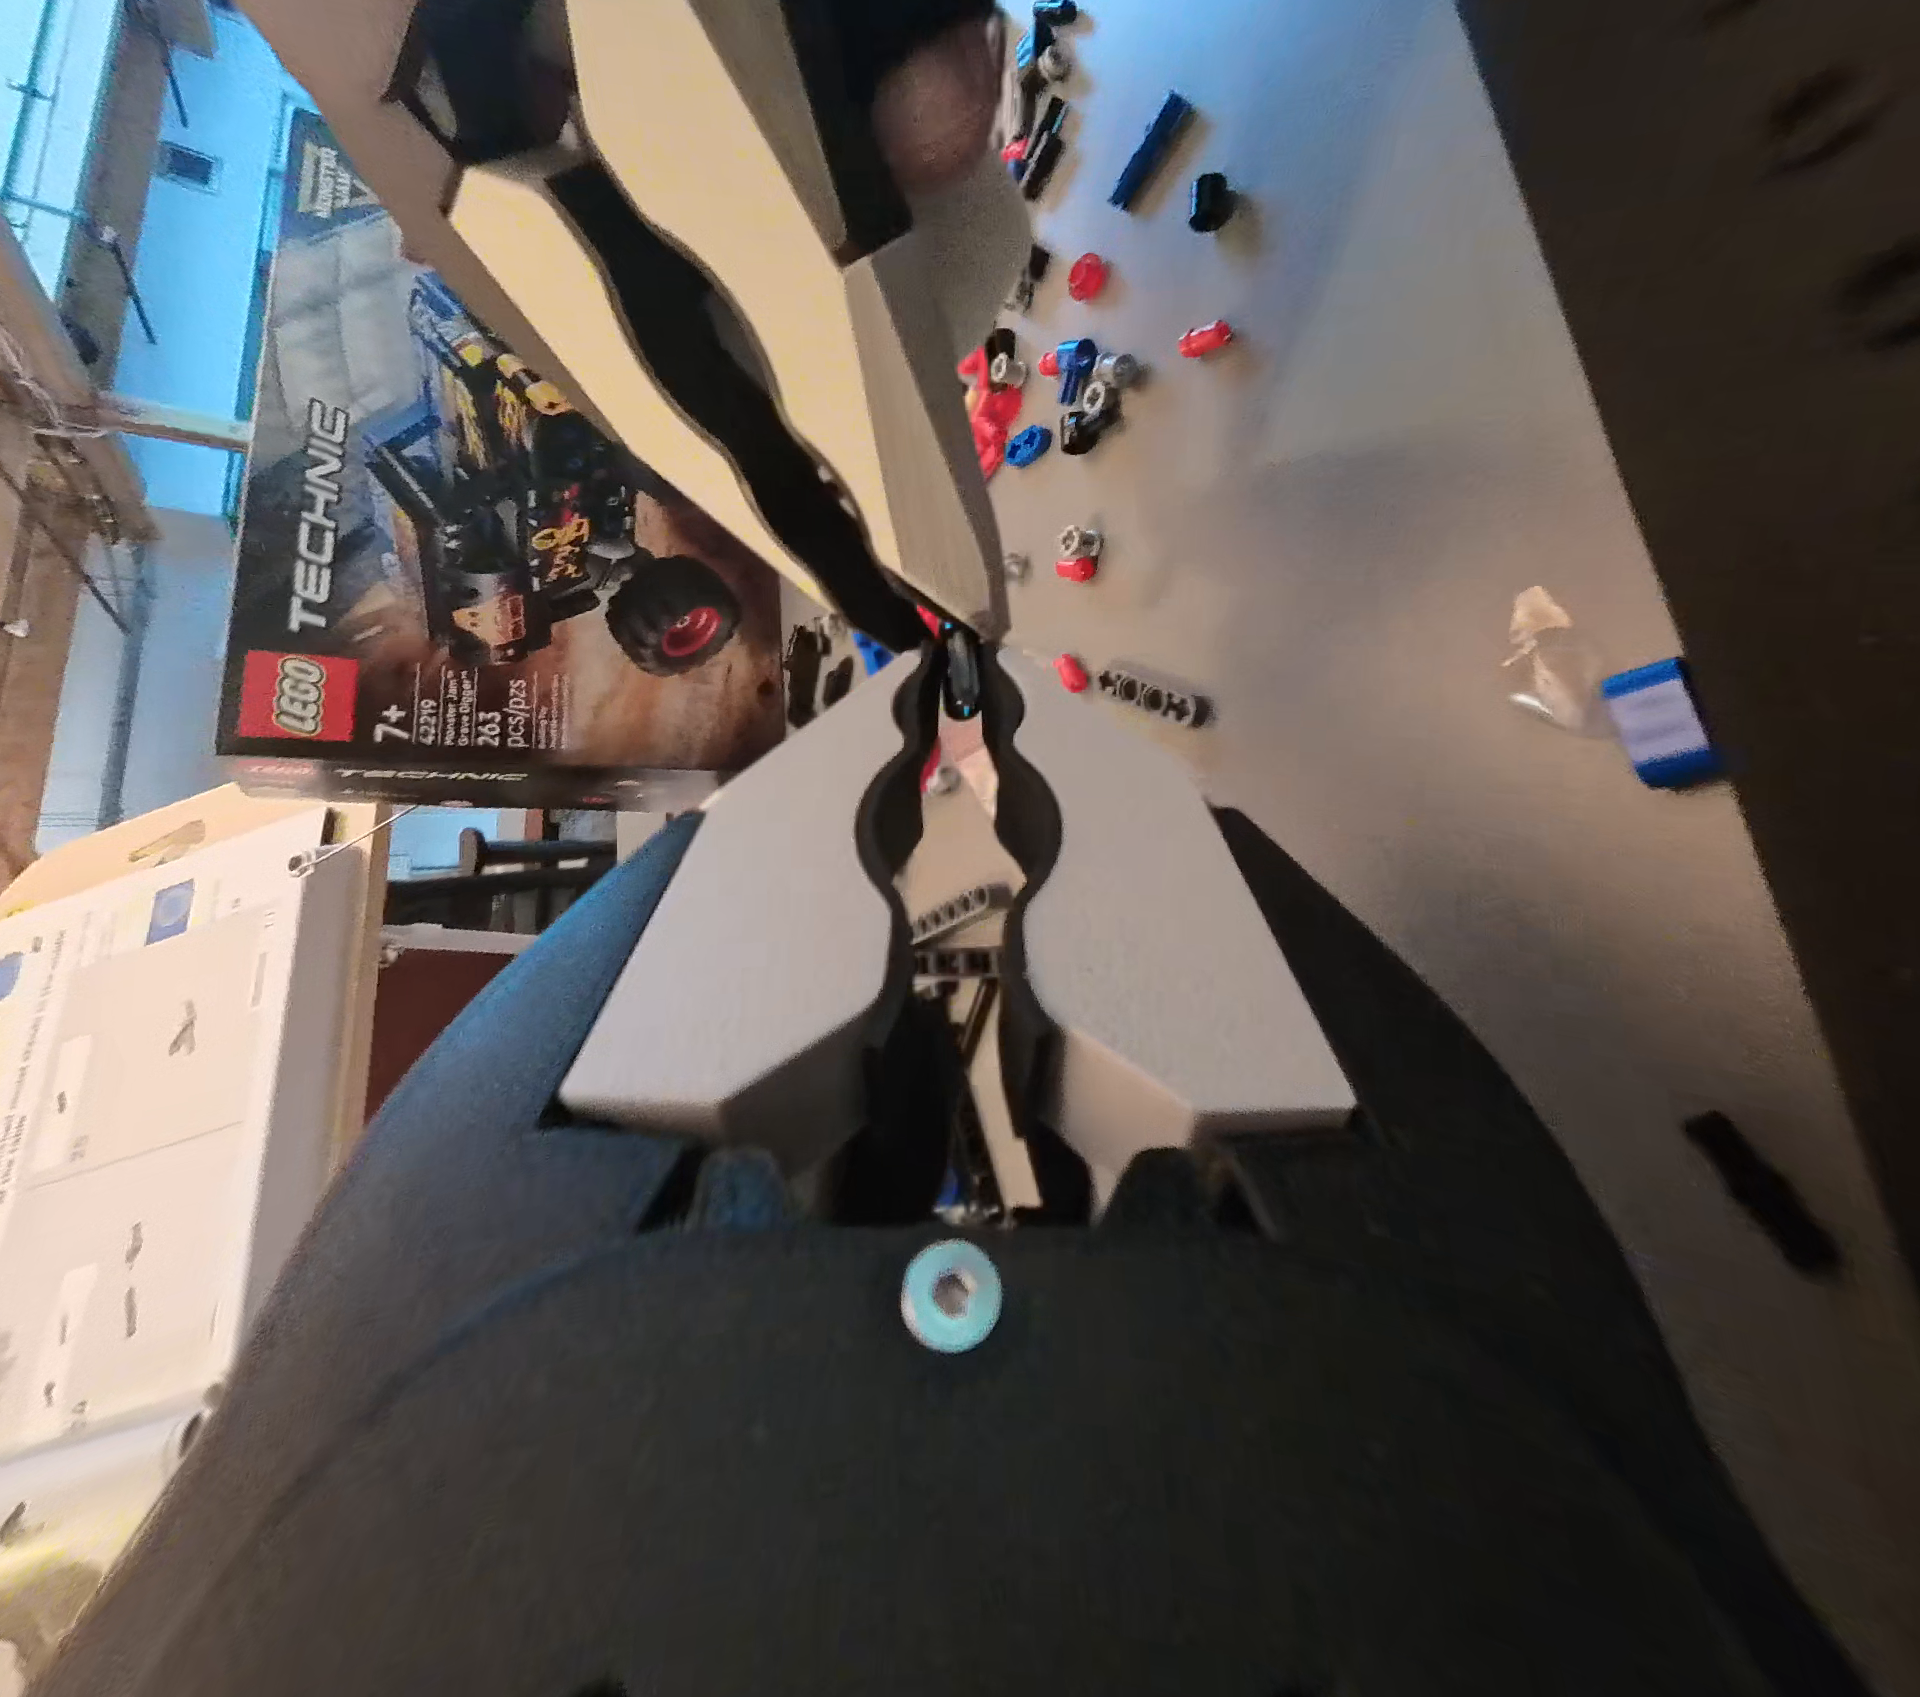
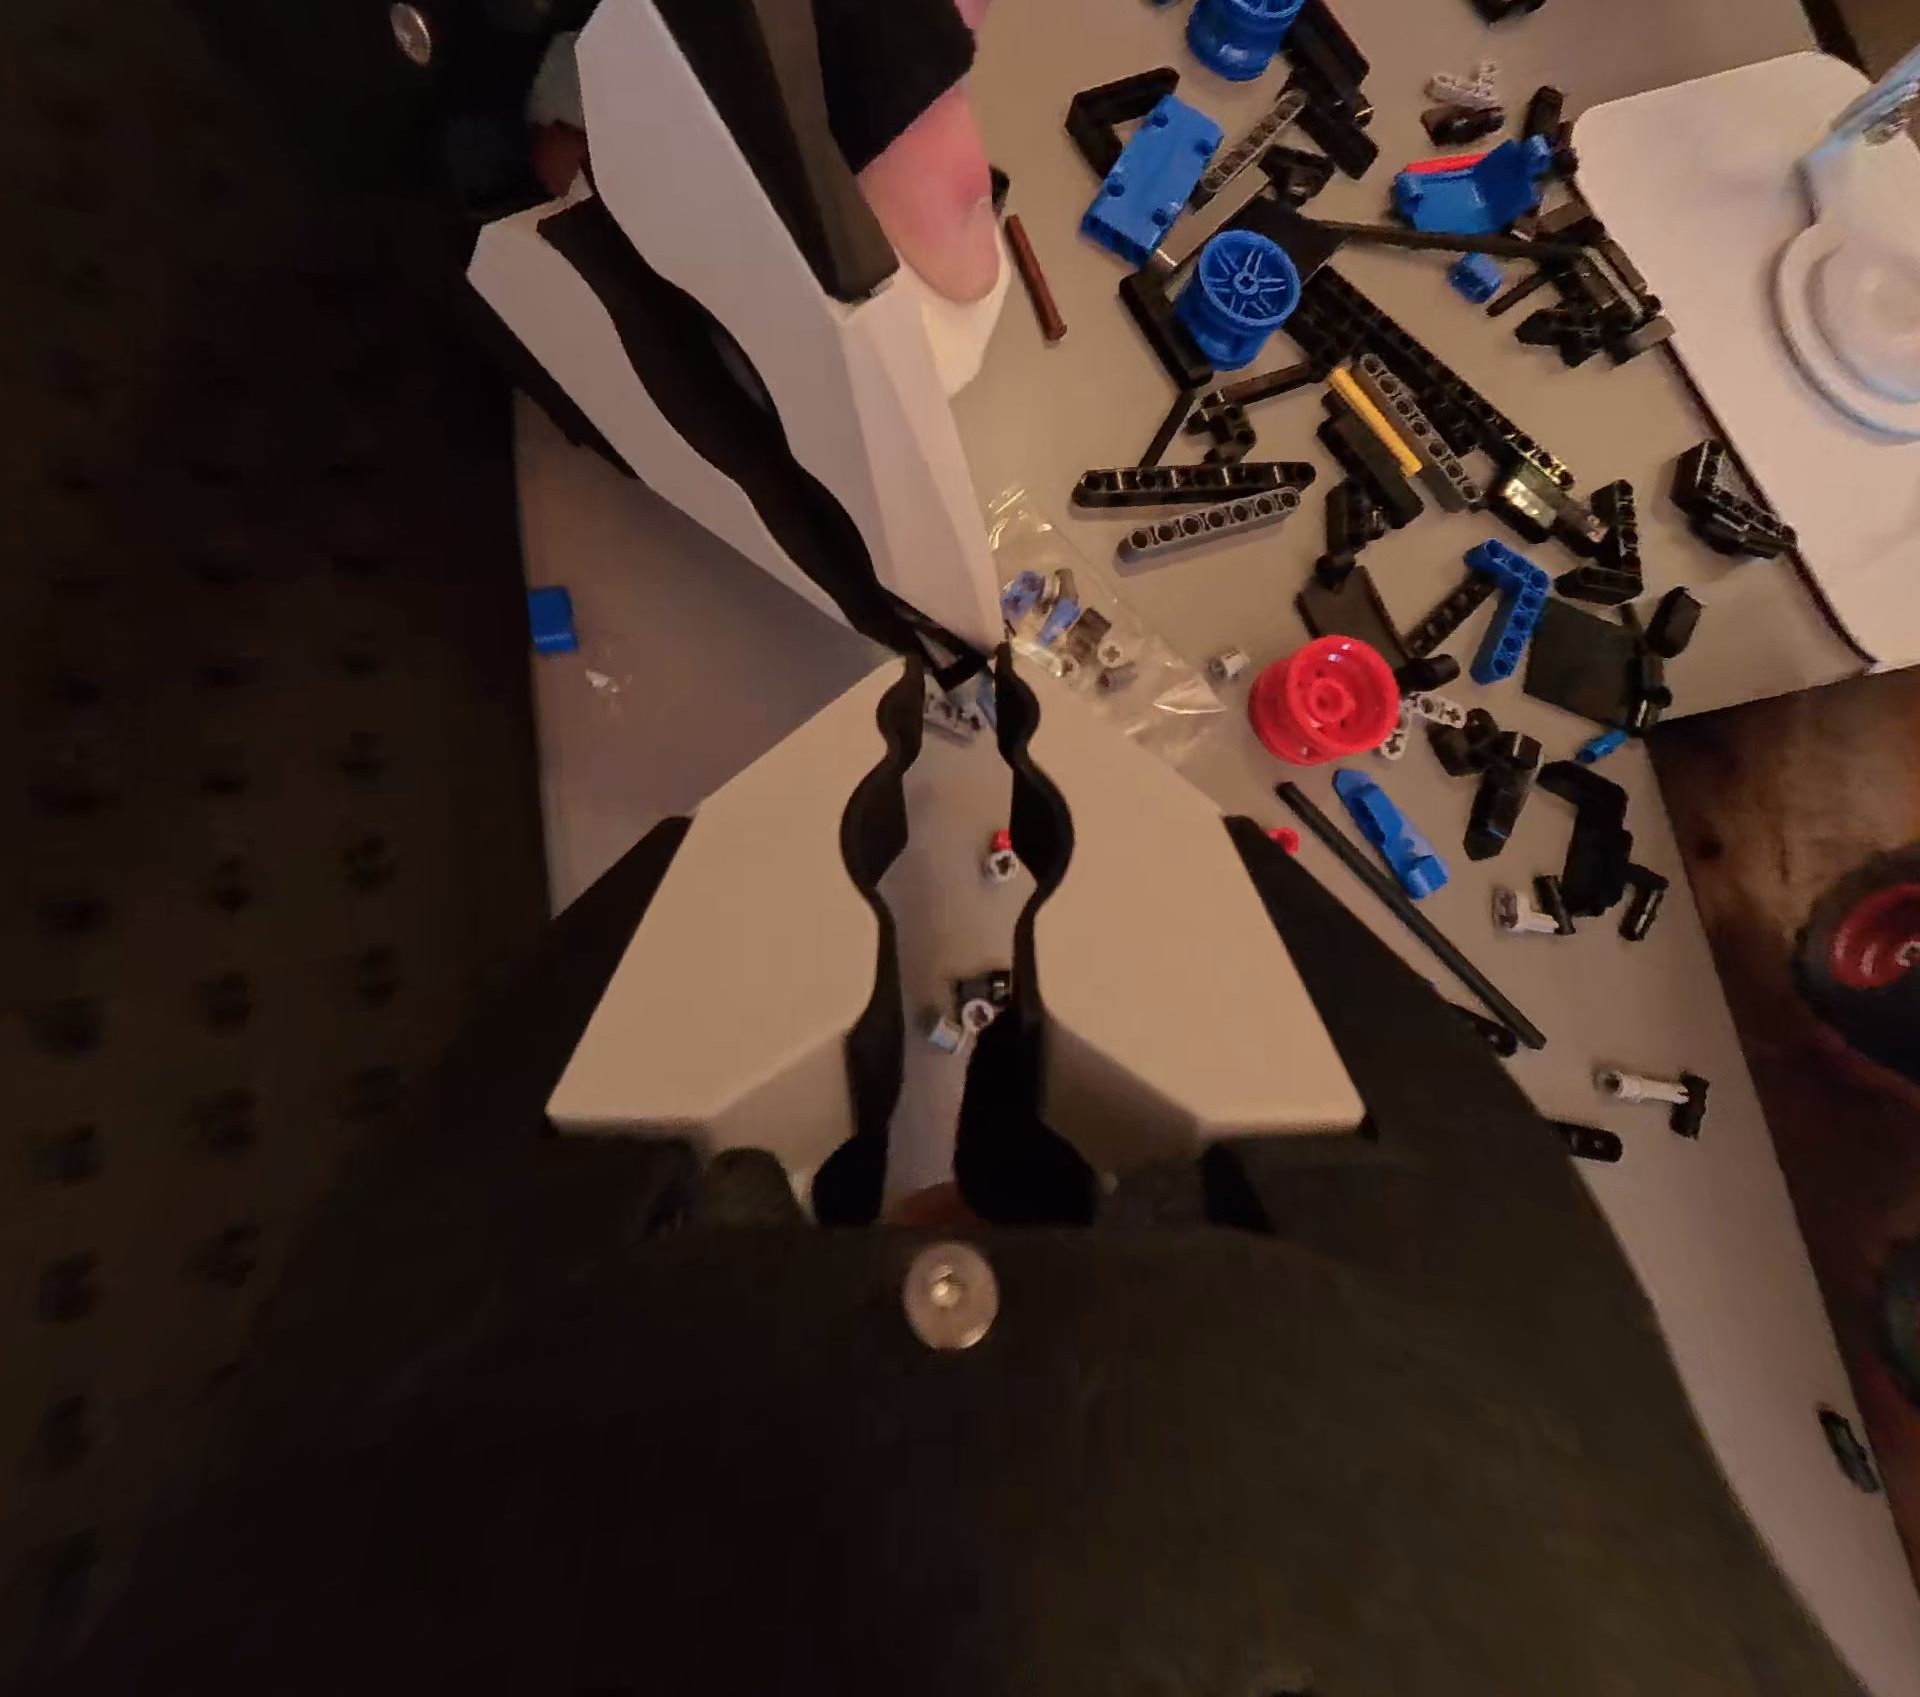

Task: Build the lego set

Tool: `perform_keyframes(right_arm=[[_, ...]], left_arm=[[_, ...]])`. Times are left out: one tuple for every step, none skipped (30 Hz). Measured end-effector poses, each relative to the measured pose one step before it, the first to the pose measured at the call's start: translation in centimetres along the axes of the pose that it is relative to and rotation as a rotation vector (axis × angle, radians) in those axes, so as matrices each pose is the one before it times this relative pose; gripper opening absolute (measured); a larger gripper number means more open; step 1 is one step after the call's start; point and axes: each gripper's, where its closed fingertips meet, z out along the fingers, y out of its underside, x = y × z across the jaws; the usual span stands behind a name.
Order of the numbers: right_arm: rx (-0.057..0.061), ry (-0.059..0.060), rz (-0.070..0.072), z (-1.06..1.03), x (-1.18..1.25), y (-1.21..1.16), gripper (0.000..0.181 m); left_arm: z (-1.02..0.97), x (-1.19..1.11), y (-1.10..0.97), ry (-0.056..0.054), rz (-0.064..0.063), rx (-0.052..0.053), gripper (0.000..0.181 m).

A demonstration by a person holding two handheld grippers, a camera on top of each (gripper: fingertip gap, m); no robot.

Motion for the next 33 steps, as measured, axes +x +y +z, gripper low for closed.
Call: perform_keyframes(right_arm=[[0.0051,0.0042,0.004,-0.014,-0.001,-0.144,0.012],[0.0058,0.0079,-0.0023,-0.024,0.019,-0.16,0.012],[0.0066,0.0075,-0.0031,-0.087,-0.004,-0.183,0.011],[0.0099,0.0083,-0.0013,-0.145,0.03,-0.231,0.01],[0.0169,0.0068,0.003,-0.206,0.087,-0.299,0.01],[0.0244,0.0048,0.0048,-0.228,0.094,-0.346,0.011],[0.0275,0.0022,0.0049,-0.244,0.076,-0.338,0.01],[0.0326,0.0034,0.0086,-0.252,0.134,-0.412,0.009],[0.0325,-0.0063,0.0142,-0.257,0.072,-0.412,0.009],[0.0325,-0.012,0.0152,-0.271,0.035,-0.401,0.009],[0.0386,-0.0031,0.0127,-0.308,0.186,-0.482,0.008],[0.035,-0.006,0.013,-0.29,0.154,-0.434,0.007],[0.0264,-0.0109,0.0148,-0.27,0.09,-0.319,0.007],[0.024,-0.0016,0.0045,-0.26,0.203,-0.27,0.007],[0.0226,0.0006,-0.0043,-0.235,0.176,-0.26,0.007],[0.0161,-0.0013,-0.0061,-0.215,0.133,-0.176,0.007],[0.01,-0.0026,-0.0086,-0.177,0.082,-0.125,0.007],[0.0071,-0.001,-0.0125,-0.125,0.057,-0.106,0.007],[0.0026,-0.0025,-0.0178,-0.053,-0.026,-0.058,0.007],[-0.0011,-0.003,-0.0199,-0.011,-0.057,-0.043,0.007],[-0.0017,-0.003,-0.0203,0.035,-0.075,-0.074,0.007],[0.0019,-0.0036,-0.0212,0.063,-0.101,-0.145,0.007],[0.0075,-0.004,-0.0245,0.089,-0.13,-0.221,0.007],[0.0079,-0.0063,-0.0297,0.122,-0.21,-0.245,0.007],[-0.0041,-0.012,-0.0246,0.154,-0.273,-0.096,0.007],[-0.0116,-0.0067,-0.0202,0.164,-0.136,0.024,0.007],[-0.0002,-0.0046,-0.0193,0.11,-0.085,-0.109,0.007],[0.0132,-0.0108,-0.0109,0.035,-0.171,-0.284,0.007],[0.0155,-0.0103,-0.0086,0.023,-0.159,-0.31,0.007],[0.0057,-0.0042,-0.0107,0.042,-0.079,-0.148,0.007],[0.0032,-0.0075,-0.009,0.031,-0.128,-0.125,0.007],[0.0014,-0.0046,-0.0057,0.009,-0.065,-0.102,0.007],[0.0007,-0.0039,-0.0043,-0.014,-0.043,-0.078,0.007]], left_arm=[[-0.121,-0.048,0.011,0.0011,-0.0081,0.0046,0.005],[-0.115,-0.11,0.008,-0.0026,-0.0005,0.0002,0.005],[-0.161,-0.123,-0.045,-0.0044,0.0116,0.0043,0.005],[-0.177,-0.204,-0.073,-0.0069,0.0025,0.0077,0.005],[-0.182,-0.312,-0.097,-0.0078,-0.0107,0.0107,0.005],[-0.182,-0.368,-0.098,-0.0062,-0.0092,0.0129,0.005],[-0.189,-0.325,-0.14,-0.0016,0.0028,0.0135,0.005],[-0.205,-0.442,-0.108,-0.0105,0.0056,0.0095,0.005],[-0.212,-0.363,-0.177,-0.0051,-0.0027,0.0144,0.005],[-0.199,-0.288,-0.224,0.0028,-0.0209,0.0202,0.005],[-0.158,-0.385,-0.137,0.0007,-0.0335,0.0175,0.009],[-0.162,-0.381,-0.082,-0.0008,-0.0274,0.0142,0.011],[-0.136,-0.338,0.044,-0.0005,-0.0133,0.0097,0.014],[-0.136,-0.329,0.154,-0.0007,-0.0073,0.009,0.016],[-0.126,-0.354,0.262,0.0012,-0.0147,0.0095,0.017],[-0.132,-0.297,0.232,0.0117,-0.0317,0.0132,0.019],[-0.167,-0.193,0.08,0.0198,-0.0387,0.0168,0.022],[-0.15,-0.333,-0.005,0.0093,-0.0376,0.0124,0.023],[-0.105,-0.246,-0.058,0.0108,-0.0318,0.0087,0.025],[-0.087,-0.047,-0.141,0.0176,-0.028,0.01,0.026],[-0.052,0.284,-0.23,0.0363,-0.0338,0.0141,0.025],[0.044,0.382,-0.13,0.039,-0.0421,0.0081,0.024],[0.062,0.313,-0.15,0.0312,-0.041,0.0125,0.021],[0.072,0.228,-0.099,0.0231,-0.0327,0.0137,0.018],[0.078,0.032,-0.005,0.0085,-0.0218,0.0069,0.018],[-0.007,-0.047,-0.018,0.0002,-0.0076,0.0072,0.016],[-0.006,0.001,0.073,0.0053,-0.0063,0.0004,0.016],[-0.026,0.022,0.098,0.0092,-0.012,0.0006,0.014],[-0.049,0.012,-0.043,0.0093,-0.0169,0.0112,0.011],[-0.062,0.255,-0.19,0.025,-0.0216,0.0176,0.006],[-0.032,0.196,-0.058,0.0205,-0.0184,0.0079,0.007],[-0.032,0.072,-0.038,0.0094,-0.0046,0.0079,0.006],[-0.076,0.057,-0.084,0.0111,-0.0113,0.0086,0.006]])
